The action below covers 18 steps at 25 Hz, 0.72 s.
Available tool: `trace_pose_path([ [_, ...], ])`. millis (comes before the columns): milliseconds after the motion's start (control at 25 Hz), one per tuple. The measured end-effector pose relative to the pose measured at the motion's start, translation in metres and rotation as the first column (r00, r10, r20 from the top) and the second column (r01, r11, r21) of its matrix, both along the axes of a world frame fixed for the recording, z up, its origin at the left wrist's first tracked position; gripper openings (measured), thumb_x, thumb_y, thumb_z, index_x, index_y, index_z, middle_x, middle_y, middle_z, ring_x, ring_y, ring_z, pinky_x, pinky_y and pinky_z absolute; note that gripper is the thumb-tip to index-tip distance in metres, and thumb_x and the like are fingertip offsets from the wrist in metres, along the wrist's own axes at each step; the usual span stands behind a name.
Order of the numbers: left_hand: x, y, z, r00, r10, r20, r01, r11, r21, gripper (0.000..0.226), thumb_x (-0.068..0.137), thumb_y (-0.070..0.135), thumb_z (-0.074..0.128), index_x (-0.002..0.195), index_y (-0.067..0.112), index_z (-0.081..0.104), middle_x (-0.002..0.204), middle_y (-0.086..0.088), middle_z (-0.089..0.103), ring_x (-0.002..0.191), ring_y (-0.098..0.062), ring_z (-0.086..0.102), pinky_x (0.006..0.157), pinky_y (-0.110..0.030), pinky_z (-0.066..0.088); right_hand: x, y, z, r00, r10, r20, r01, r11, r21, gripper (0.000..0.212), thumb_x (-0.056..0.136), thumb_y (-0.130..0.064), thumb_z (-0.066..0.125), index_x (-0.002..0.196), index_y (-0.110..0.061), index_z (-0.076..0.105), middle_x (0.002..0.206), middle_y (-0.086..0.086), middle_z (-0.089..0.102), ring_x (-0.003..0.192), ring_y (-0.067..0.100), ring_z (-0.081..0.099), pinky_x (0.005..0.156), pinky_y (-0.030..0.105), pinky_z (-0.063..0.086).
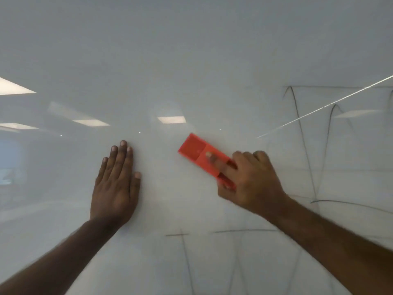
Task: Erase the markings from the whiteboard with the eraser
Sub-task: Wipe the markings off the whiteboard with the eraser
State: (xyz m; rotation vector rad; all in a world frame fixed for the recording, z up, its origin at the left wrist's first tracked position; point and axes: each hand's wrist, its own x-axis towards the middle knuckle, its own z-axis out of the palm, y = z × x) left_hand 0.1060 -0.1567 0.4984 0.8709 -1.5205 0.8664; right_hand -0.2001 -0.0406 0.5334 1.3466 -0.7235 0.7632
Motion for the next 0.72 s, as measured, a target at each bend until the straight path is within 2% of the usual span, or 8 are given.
trace_pose_path([
  [40, 0.000, 0.000, -0.005, 1.000, 0.006, -0.005, -0.006, 1.000, 0.008, 0.063, 0.105, 0.035, 0.025, 0.160, 0.006, 0.017, 0.169, -0.007, 0.012, 0.158, -0.021, 0.007, 0.128, -0.039, 0.009, -0.005, 0.001, 0.017, 0.989, -0.001, 0.148, 0.010, 0.998, -0.062, 0.066, 0.081, -0.038, 0.061, 0.145, -0.025, 0.049, 0.083, 0.011, 0.050, 0.074, 0.032, 0.051, 0.070, 0.040, 0.034],
  [120, -0.002, 0.001, -0.013, 1.000, 0.012, -0.004, -0.012, 1.000, 0.009, 0.063, 0.105, 0.034, 0.026, 0.160, 0.005, 0.018, 0.169, -0.008, 0.013, 0.158, -0.022, 0.008, 0.128, -0.041, 0.010, -0.009, 0.000, 0.039, 0.953, 0.032, 0.302, 0.000, 0.994, -0.105, 0.064, 0.082, -0.034, 0.062, 0.143, -0.020, 0.052, 0.093, 0.016, 0.053, 0.085, 0.033, 0.051, 0.074, 0.041, 0.033],
  [240, -0.001, 0.000, -0.022, 1.000, 0.016, 0.006, -0.016, 1.000, -0.004, 0.062, 0.105, 0.033, 0.027, 0.159, 0.005, 0.019, 0.169, -0.009, 0.013, 0.157, -0.023, 0.009, 0.128, -0.042, 0.011, 0.011, -0.016, 0.036, 0.903, 0.220, 0.369, -0.185, 0.974, -0.130, 0.055, 0.087, -0.027, 0.065, 0.139, -0.012, 0.055, 0.107, 0.020, 0.057, 0.094, 0.034, 0.052, 0.078, 0.038, 0.036],
  [320, 0.000, 0.000, -0.027, 1.000, 0.008, 0.010, -0.008, 1.000, -0.005, 0.061, 0.106, 0.032, 0.027, 0.160, 0.005, 0.019, 0.169, -0.008, 0.013, 0.158, -0.023, 0.009, 0.128, -0.041, 0.011, 0.030, -0.024, 0.014, 0.896, 0.291, 0.334, -0.279, 0.957, -0.086, 0.054, 0.087, -0.025, 0.066, 0.139, -0.010, 0.056, 0.110, 0.020, 0.058, 0.095, 0.033, 0.051, 0.080, 0.039, 0.040],
  [400, 0.001, 0.000, -0.029, 1.000, 0.001, 0.011, -0.001, 1.000, -0.016, 0.060, 0.106, 0.030, 0.028, 0.159, 0.004, 0.020, 0.168, -0.008, 0.013, 0.157, -0.024, 0.010, 0.128, -0.041, 0.011, 0.048, -0.027, -0.028, 0.939, 0.297, 0.175, -0.312, 0.948, 0.065, 0.052, 0.088, -0.023, 0.066, 0.137, -0.010, 0.058, 0.114, 0.021, 0.060, 0.093, 0.035, 0.054, 0.078, 0.041, 0.043],
  [480, 0.002, 0.001, -0.034, 1.000, 0.001, 0.023, 0.000, 1.000, -0.017, 0.059, 0.106, 0.028, 0.028, 0.159, 0.003, 0.021, 0.168, -0.010, 0.014, 0.157, -0.025, 0.011, 0.128, -0.042, 0.012, 0.054, -0.027, -0.084, 0.954, 0.290, -0.075, -0.262, 0.930, 0.259, 0.046, 0.090, -0.022, 0.064, 0.135, -0.013, 0.060, 0.116, 0.019, 0.061, 0.092, 0.034, 0.056, 0.079, 0.041, 0.044],
  [600, 0.005, 0.002, -0.046, 0.999, 0.004, 0.038, -0.004, 1.000, 0.005, 0.059, 0.107, 0.029, 0.027, 0.159, 0.003, 0.019, 0.168, -0.009, 0.012, 0.157, -0.025, 0.009, 0.128, -0.041, 0.009, 0.036, -0.020, -0.143, 0.849, 0.275, -0.452, -0.052, 0.894, 0.446, 0.038, 0.092, -0.017, 0.057, 0.129, -0.021, 0.062, 0.114, 0.010, 0.064, 0.093, 0.026, 0.057, 0.080, 0.036, 0.043],
  [720, 0.010, 0.003, -0.066, 0.998, 0.004, 0.061, -0.006, 0.999, 0.032, 0.060, 0.107, 0.030, 0.026, 0.159, 0.003, 0.017, 0.168, -0.009, 0.011, 0.157, -0.025, 0.007, 0.128, -0.043, 0.010, 0.013, -0.014, -0.138, 0.725, 0.279, -0.630, 0.032, 0.899, 0.436, 0.032, 0.097, -0.014, 0.052, 0.126, -0.023, 0.064, 0.110, 0.006, 0.066, 0.093, 0.024, 0.061, 0.080, 0.034, 0.044],
])
